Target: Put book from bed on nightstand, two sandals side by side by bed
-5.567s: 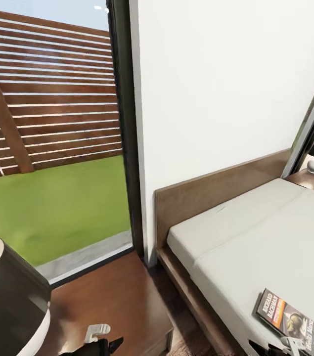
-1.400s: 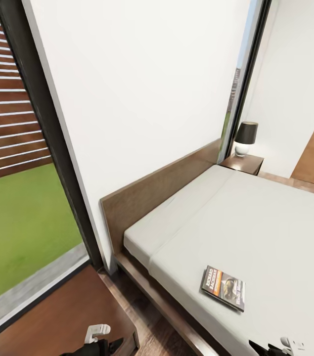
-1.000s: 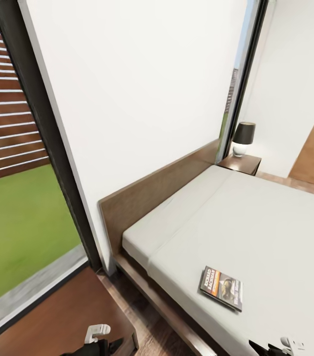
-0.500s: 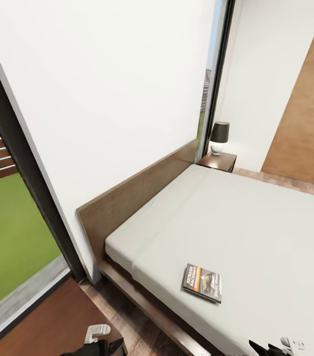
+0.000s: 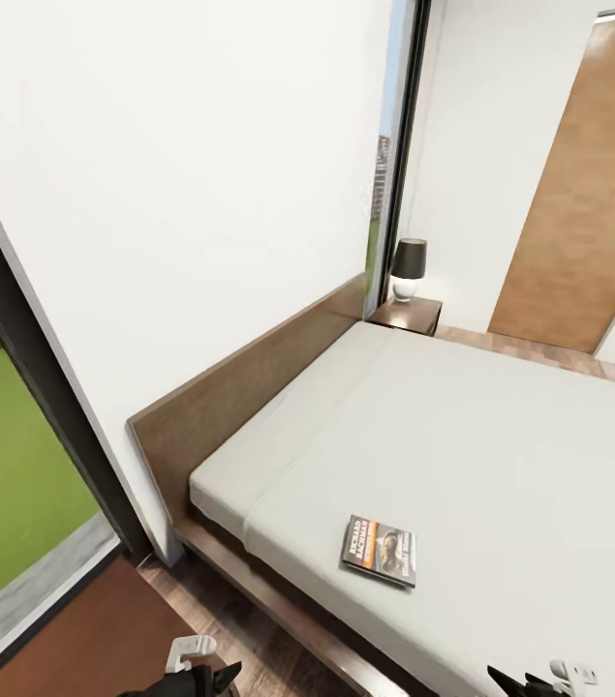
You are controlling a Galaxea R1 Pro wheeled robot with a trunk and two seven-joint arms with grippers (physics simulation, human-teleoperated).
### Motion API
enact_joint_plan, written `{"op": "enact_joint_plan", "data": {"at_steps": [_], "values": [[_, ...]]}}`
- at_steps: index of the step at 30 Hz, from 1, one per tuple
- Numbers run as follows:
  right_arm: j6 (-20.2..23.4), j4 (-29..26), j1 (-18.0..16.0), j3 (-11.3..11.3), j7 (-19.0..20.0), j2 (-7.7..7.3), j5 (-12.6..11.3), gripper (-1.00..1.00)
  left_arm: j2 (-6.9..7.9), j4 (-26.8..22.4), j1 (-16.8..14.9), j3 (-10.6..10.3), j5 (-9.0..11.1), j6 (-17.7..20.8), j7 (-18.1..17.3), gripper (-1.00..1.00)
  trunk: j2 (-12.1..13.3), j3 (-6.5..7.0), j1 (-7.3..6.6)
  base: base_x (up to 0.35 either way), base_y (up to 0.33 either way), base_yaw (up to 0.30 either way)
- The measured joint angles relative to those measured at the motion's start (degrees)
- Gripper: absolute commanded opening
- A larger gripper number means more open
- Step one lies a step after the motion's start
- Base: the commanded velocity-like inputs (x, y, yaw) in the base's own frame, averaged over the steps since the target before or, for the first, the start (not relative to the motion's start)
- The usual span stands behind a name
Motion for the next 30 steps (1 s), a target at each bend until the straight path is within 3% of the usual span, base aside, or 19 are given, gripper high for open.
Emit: {"op": "enact_joint_plan", "data": {"at_steps": [13, 30], "values": [[0.0, 0.0, 0.0, 0.0, 0.1, 0.02, 0.0, 1.00, 0.00, 0.0, 0.0, 0.0, 0.0, 0.0, 0.0, 1.00, 0.0, 0.00, 0.00, 0.000, 0.000, -0.019], [0.0, 0.0, 0.0, 0.0, 0.1, 0.02, 0.0, 1.00, -0.01, 0.0, 0.0, 0.0, 0.0, 0.0, 0.0, 1.00, 0.0, 0.00, 0.00, 0.000, 0.000, -0.266]]}}
